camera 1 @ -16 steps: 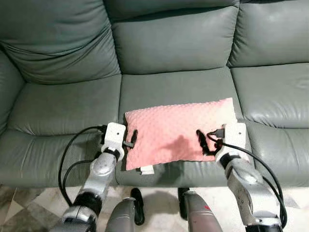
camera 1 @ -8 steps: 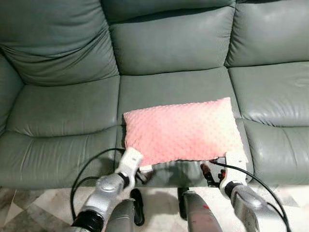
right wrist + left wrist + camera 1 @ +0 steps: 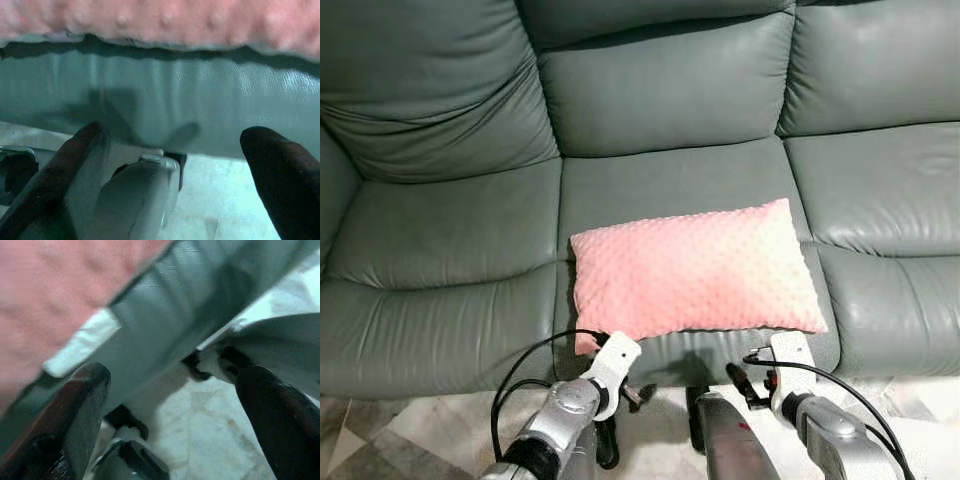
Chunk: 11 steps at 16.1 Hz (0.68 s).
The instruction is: Move the pillow to the sofa
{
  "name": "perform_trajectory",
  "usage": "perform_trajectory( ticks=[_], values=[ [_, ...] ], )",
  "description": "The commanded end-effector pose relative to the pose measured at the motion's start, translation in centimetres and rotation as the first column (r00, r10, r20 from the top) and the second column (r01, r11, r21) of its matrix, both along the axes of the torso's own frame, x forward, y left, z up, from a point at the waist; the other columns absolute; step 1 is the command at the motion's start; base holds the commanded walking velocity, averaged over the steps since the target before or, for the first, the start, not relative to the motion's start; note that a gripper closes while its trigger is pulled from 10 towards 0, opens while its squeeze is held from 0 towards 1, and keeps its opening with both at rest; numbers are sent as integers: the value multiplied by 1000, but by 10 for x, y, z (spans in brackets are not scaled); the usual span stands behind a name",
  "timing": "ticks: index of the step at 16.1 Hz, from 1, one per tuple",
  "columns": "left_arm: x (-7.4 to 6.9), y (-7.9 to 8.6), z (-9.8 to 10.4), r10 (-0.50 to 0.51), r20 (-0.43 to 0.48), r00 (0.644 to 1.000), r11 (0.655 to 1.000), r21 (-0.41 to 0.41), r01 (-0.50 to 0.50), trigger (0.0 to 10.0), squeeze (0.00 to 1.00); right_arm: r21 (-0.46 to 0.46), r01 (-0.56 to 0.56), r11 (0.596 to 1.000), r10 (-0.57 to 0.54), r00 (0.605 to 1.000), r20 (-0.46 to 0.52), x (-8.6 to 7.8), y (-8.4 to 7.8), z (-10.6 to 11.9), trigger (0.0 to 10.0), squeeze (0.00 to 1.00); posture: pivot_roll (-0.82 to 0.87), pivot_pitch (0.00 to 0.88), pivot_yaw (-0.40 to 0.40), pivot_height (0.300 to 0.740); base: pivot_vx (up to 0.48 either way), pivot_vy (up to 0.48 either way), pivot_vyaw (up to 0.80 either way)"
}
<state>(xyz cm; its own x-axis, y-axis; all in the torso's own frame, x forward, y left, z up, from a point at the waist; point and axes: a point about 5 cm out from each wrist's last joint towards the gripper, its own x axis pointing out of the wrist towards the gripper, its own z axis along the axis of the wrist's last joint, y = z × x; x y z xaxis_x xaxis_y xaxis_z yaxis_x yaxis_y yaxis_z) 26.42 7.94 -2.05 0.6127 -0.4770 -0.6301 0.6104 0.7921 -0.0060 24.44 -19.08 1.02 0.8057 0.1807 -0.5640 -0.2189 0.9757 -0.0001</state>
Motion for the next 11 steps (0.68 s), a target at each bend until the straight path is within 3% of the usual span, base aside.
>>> perform_trajectory(
  ticks=[1, 2, 4, 7, 11],
  values=[
    [-10, 7, -11, 42, -40, 998, 999, 16, -41, 10000, 0, 6, -25, 1000, 25, 999, -24, -9, 2, -11, 10000, 0, -221, 410, 112, 740, 0, 0, 0],
    [-2, 11, -8, 149, -2, 989, 989, 9, -149, 10000, 0, -17, -34, 999, 34, 999, 8, -2, -2, -14, 10000, 0, -214, 414, 114, 740, 0, 0, 0],
    [4, 21, -7, 263, 16, 965, 965, 10, -263, 10000, 0, -52, -38, 998, 40, 998, 43, 7, -6, -15, 10000, 0, -206, 419, 119, 740, 0, 0, 0],
    [10, 30, -4, 342, 44, 938, 938, 32, -344, 10000, 0, -78, -22, 997, 27, 998, 59, 14, -12, -18, 10000, 0, -194, 424, 121, 740, 0, 0, 0],
    [16, 28, 0, 354, 81, 932, 933, 29, -357, 10000, 0, -114, 28, 993, -18, 996, 84, 17, -24, -21, 10000, 0, -178, 425, 126, 740, 0, 0, 0]
  ],
)
